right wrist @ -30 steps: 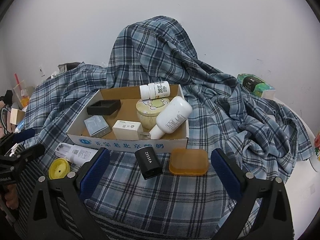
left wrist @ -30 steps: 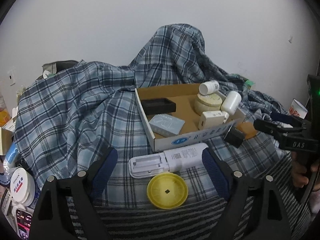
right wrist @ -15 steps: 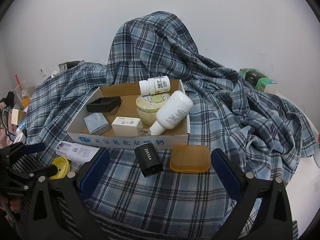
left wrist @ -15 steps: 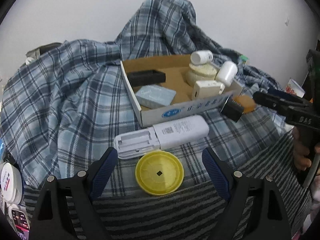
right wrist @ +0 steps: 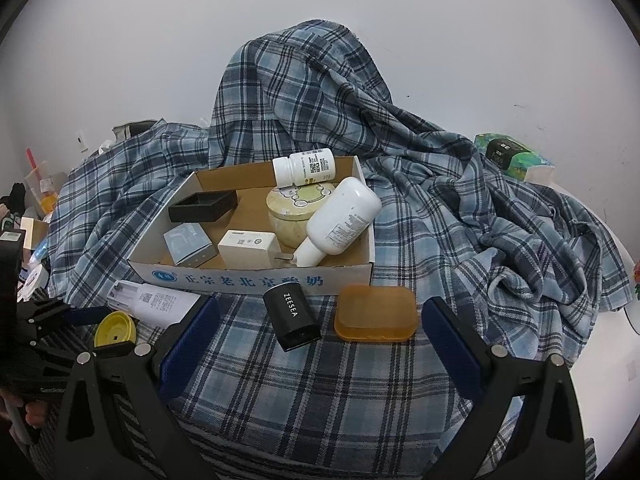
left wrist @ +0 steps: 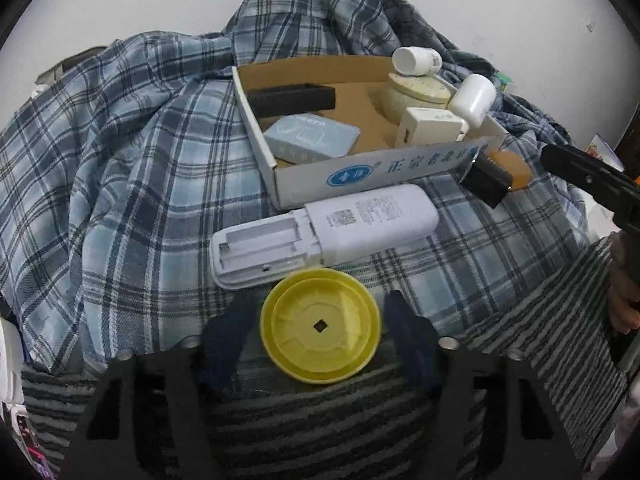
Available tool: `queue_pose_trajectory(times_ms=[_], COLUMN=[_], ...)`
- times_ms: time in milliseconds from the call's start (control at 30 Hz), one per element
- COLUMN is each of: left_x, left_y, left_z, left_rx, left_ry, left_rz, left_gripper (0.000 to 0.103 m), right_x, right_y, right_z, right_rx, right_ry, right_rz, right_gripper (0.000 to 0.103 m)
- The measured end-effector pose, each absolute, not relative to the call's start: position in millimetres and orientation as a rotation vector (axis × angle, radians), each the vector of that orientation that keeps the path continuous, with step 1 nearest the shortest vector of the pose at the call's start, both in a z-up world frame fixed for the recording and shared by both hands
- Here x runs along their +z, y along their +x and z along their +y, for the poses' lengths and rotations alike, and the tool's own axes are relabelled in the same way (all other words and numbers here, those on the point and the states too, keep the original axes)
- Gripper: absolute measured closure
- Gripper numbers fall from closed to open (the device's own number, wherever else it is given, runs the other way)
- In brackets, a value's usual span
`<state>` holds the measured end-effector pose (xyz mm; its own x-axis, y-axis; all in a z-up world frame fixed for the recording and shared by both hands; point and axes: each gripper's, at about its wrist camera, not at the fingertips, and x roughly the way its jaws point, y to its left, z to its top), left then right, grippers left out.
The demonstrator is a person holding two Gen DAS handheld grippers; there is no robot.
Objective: Organize rigid objects
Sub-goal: 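Move left tool to the yellow round lid and grasp it, then grasp the black ZEESEA cylinder with right tool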
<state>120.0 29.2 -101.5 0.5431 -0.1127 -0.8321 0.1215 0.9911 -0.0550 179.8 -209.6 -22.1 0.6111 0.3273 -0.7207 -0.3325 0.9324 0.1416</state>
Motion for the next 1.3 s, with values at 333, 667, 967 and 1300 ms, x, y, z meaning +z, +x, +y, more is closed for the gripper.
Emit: queue_pose_trajectory(times_ms=[333, 667, 967, 1300], left_x=[-82.8, -54.3, -55.1, -56.6], left_y=[100.4, 68.0, 69.1, 70.3], left_z=[26.2, 42.8, 43.3, 45.5], left_rx=[-0.113, -0.075, -0.05, -0.039], left_ry=[0.041, -0.039, -0.042, -0.052], left_rz=[0.825, 0.599, 0.615, 0.626], left_gripper=[0.042, 0.042, 0.042, 0.042], right_x=[-20.8, -22.8, -47.0, -68.7], right_y=[178.8, 179.6, 202.3, 207.6], right_z=[-208.0, -196.2, -168.3, -152.3], right_rx=[0.389, 0.464, 0.533, 0.5], right_ry=[-0.018, -0.047, -0.133, -0.232], right_rz=[0.82, 0.84, 0.987, 1.049], right_gripper=[0.002, 0.008, 0.038, 0.074])
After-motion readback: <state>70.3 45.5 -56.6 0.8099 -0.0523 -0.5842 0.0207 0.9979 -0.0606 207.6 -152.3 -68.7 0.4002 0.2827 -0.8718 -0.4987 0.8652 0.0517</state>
